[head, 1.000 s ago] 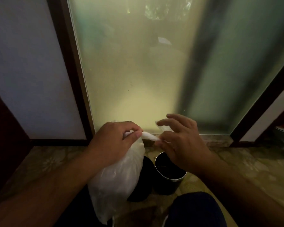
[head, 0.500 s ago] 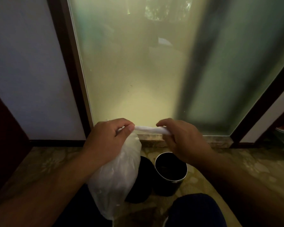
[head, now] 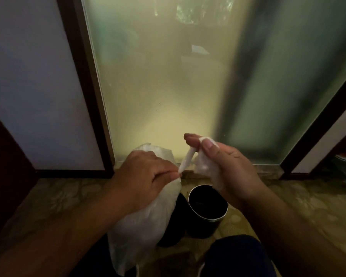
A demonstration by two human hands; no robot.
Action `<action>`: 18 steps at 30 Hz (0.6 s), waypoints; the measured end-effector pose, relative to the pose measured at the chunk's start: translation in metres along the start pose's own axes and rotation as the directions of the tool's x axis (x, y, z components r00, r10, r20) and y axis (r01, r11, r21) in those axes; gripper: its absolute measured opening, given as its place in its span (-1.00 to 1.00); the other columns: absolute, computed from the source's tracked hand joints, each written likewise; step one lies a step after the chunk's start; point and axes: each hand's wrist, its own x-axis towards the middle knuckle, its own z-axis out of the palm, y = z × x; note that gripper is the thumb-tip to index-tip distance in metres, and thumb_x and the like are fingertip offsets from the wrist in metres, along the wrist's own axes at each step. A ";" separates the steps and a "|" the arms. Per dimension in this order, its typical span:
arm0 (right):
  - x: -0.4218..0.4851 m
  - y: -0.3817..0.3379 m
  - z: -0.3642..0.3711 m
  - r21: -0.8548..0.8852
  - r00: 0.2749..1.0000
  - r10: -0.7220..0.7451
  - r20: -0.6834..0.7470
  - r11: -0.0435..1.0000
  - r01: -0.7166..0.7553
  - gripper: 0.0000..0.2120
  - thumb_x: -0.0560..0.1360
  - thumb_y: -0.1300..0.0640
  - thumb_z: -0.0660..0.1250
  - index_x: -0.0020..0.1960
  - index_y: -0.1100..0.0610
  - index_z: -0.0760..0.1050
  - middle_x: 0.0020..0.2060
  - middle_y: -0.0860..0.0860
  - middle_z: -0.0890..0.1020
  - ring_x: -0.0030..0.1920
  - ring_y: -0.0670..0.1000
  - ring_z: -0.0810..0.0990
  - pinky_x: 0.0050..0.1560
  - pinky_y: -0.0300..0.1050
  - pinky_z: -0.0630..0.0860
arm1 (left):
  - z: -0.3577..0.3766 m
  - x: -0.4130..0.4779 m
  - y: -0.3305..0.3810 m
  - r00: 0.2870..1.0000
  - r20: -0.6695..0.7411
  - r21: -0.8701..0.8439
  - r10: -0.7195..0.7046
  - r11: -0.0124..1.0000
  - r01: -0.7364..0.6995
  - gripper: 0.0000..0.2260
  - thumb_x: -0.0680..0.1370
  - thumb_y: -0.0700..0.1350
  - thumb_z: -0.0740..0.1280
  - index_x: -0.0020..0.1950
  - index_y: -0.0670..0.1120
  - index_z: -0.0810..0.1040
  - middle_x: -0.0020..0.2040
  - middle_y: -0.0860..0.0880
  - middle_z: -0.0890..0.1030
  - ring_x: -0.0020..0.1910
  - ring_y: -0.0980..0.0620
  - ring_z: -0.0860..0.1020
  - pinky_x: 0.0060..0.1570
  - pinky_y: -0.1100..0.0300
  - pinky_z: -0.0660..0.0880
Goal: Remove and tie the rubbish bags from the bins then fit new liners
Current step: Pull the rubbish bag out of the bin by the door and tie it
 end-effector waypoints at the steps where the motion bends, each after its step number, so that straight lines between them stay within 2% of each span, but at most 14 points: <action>1: 0.002 0.002 -0.001 -0.047 0.997 0.033 -0.062 0.998 -0.036 -0.64 0.60 -0.15 0.22 0.10 0.02 0.70 0.16 -0.07 0.69 0.21 -0.01 0.64 0.12 -0.04 0.62 | 0.001 -0.001 0.003 0.999 -0.017 0.019 0.040 0.999 -0.040 -0.67 0.58 0.21 0.19 0.04 0.11 0.69 -0.14 0.18 0.69 -0.22 0.22 0.51 -0.06 0.09 0.44; 3: 0.001 0.000 -0.001 -0.223 0.985 0.050 -0.165 0.971 -0.086 -0.64 0.66 -0.12 0.11 -0.02 -0.07 0.66 -0.09 -0.06 0.73 -0.01 -0.06 0.69 0.01 -0.15 0.60 | -0.001 -0.001 0.006 0.995 -0.052 0.038 0.084 0.996 -0.082 -0.71 0.60 0.16 0.21 0.02 0.10 0.69 -0.22 0.18 0.67 -0.30 0.23 0.44 -0.11 0.15 0.33; 4: -0.001 -0.001 -0.002 -0.345 0.987 0.009 -0.160 0.936 -0.064 -0.68 0.68 -0.06 0.09 -0.06 -0.15 0.60 -0.16 -0.11 0.69 -0.10 -0.15 0.67 -0.07 -0.24 0.58 | -0.002 -0.001 0.005 0.994 -0.069 0.039 0.081 0.996 -0.079 -0.71 0.61 0.16 0.21 0.01 0.10 0.69 -0.26 0.17 0.65 -0.33 0.21 0.44 -0.13 0.17 0.29; 6: -0.002 0.000 -0.009 -0.562 0.998 -0.064 -0.022 0.826 0.041 -0.73 0.68 0.08 0.17 -0.06 -0.14 0.58 -0.18 -0.16 0.63 -0.20 -0.25 0.61 -0.18 -0.32 0.53 | -0.004 -0.001 0.001 0.994 -0.095 0.043 0.044 0.998 -0.041 -0.71 0.60 0.16 0.19 0.01 0.11 0.69 -0.30 0.15 0.63 -0.35 0.16 0.45 -0.16 0.18 0.27; 8: -0.001 0.003 -0.015 -0.759 0.998 -0.011 0.067 0.649 0.058 -0.84 0.62 0.06 0.27 0.07 -0.07 0.63 -0.19 -0.19 0.63 -0.22 -0.25 0.59 -0.21 -0.31 0.47 | -0.006 -0.001 -0.001 0.994 -0.113 0.050 0.005 0.999 0.000 -0.69 0.59 0.17 0.17 0.01 0.11 0.69 -0.29 0.14 0.63 -0.33 0.15 0.47 -0.16 0.18 0.28; 10: 0.002 0.010 -0.018 -0.928 0.994 0.005 0.113 0.357 0.104 -0.74 0.59 -0.03 0.32 0.27 -0.13 0.57 -0.16 -0.20 0.64 -0.22 -0.22 0.58 -0.18 -0.26 0.51 | -0.007 0.000 -0.003 0.992 -0.121 0.048 -0.038 0.998 0.044 -0.67 0.58 0.19 0.16 0.01 0.12 0.69 -0.29 0.14 0.62 -0.31 0.15 0.47 -0.15 0.16 0.30; 12: 0.002 0.008 -0.015 -0.985 0.990 -0.054 0.133 0.103 0.138 -0.73 0.61 -0.13 0.26 0.27 -0.14 0.57 -0.11 -0.12 0.68 -0.20 -0.12 0.60 -0.14 -0.13 0.58 | -0.008 0.001 -0.004 0.989 -0.128 0.050 -0.076 0.995 0.083 -0.65 0.58 0.20 0.14 0.00 0.11 0.69 -0.29 0.13 0.62 -0.30 0.15 0.48 -0.15 0.13 0.34; 14: 0.003 0.008 -0.013 -0.974 0.963 -0.157 0.221 -0.092 0.208 -0.73 0.60 -0.18 0.25 0.13 -0.10 0.64 -0.17 -0.08 0.64 -0.23 -0.05 0.56 -0.24 -0.10 0.54 | -0.008 0.001 -0.004 0.988 -0.120 0.064 -0.100 0.992 0.109 -0.64 0.57 0.20 0.13 0.00 0.11 0.69 -0.26 0.13 0.64 -0.28 0.14 0.49 -0.14 0.09 0.40; 15: 0.004 0.010 -0.015 -0.952 0.936 -0.208 0.286 -0.177 0.251 -0.75 0.55 -0.18 0.32 0.04 -0.08 0.68 -0.20 -0.05 0.59 -0.23 -0.03 0.51 -0.27 -0.10 0.50 | -0.008 0.001 -0.005 0.988 -0.108 0.065 -0.114 0.990 0.122 -0.63 0.57 0.21 0.12 0.00 0.12 0.68 -0.23 0.13 0.65 -0.27 0.14 0.50 -0.12 0.07 0.43; 16: 0.006 0.011 -0.018 -0.930 0.908 -0.255 0.332 -0.249 0.270 -0.79 0.46 -0.18 0.43 -0.06 -0.08 0.71 -0.18 -0.02 0.58 -0.18 0.01 0.49 -0.25 -0.07 0.50 | -0.008 0.001 -0.006 0.987 -0.094 0.063 -0.129 0.989 0.135 -0.63 0.57 0.22 0.11 0.00 0.13 0.68 -0.21 0.14 0.66 -0.25 0.13 0.50 -0.10 0.05 0.44; 18: 0.010 0.016 -0.023 -0.902 0.878 -0.286 0.383 -0.322 0.289 -0.82 0.32 -0.16 0.57 -0.16 -0.10 0.71 0.06 0.06 0.61 0.11 0.13 0.47 -0.01 0.11 0.52 | -0.006 0.001 -0.008 0.986 -0.063 0.063 -0.155 0.985 0.158 -0.61 0.56 0.24 0.09 -0.01 0.14 0.68 -0.19 0.14 0.66 -0.22 0.12 0.51 -0.09 0.04 0.46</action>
